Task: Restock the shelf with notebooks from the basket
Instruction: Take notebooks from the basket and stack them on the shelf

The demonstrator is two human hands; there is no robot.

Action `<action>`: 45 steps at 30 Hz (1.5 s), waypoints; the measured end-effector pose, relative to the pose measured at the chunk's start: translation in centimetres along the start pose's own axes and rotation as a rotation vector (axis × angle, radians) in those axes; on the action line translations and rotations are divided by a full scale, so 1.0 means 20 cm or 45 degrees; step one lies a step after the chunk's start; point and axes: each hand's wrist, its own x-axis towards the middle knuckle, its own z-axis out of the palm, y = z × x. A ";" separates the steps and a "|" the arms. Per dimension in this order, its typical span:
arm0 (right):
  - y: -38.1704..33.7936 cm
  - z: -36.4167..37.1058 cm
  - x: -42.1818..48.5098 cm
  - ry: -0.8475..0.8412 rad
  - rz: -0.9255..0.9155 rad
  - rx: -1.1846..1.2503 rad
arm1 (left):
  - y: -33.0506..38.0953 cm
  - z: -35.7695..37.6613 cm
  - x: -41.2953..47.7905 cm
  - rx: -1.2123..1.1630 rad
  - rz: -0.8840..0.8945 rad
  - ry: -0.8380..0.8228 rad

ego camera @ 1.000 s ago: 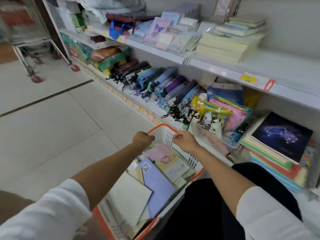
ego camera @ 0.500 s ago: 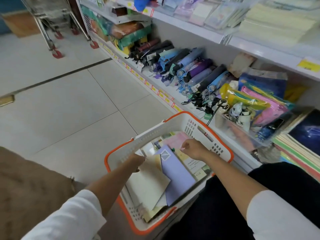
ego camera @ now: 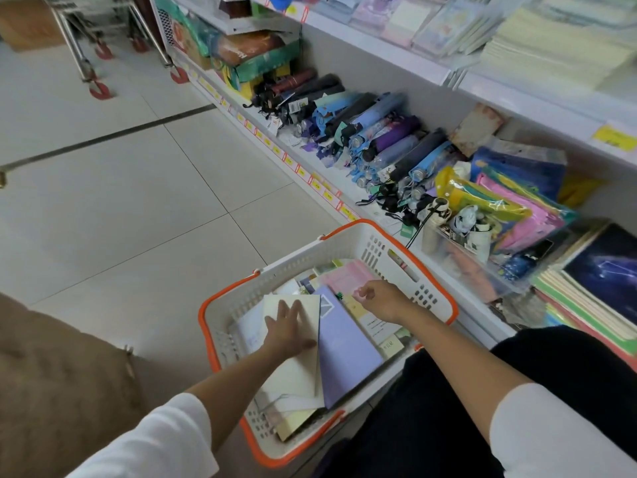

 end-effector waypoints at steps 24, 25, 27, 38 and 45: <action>-0.01 0.04 -0.11 -0.087 0.058 0.228 | -0.10 -0.17 0.08 -1.065 -0.466 0.177; 0.00 -0.02 -0.11 -0.020 0.049 0.327 | -0.09 -0.19 0.08 -1.122 -0.482 0.200; 0.01 -0.13 -0.12 0.151 0.081 0.501 | -0.10 -0.22 0.09 -1.281 -0.562 0.207; -0.03 -0.32 -0.31 0.255 -0.009 1.059 | 0.46 -0.43 -0.01 -1.836 -0.088 -0.215; -0.03 -0.55 -0.47 0.227 0.052 0.976 | 0.82 -0.62 -0.06 -1.760 0.185 -0.164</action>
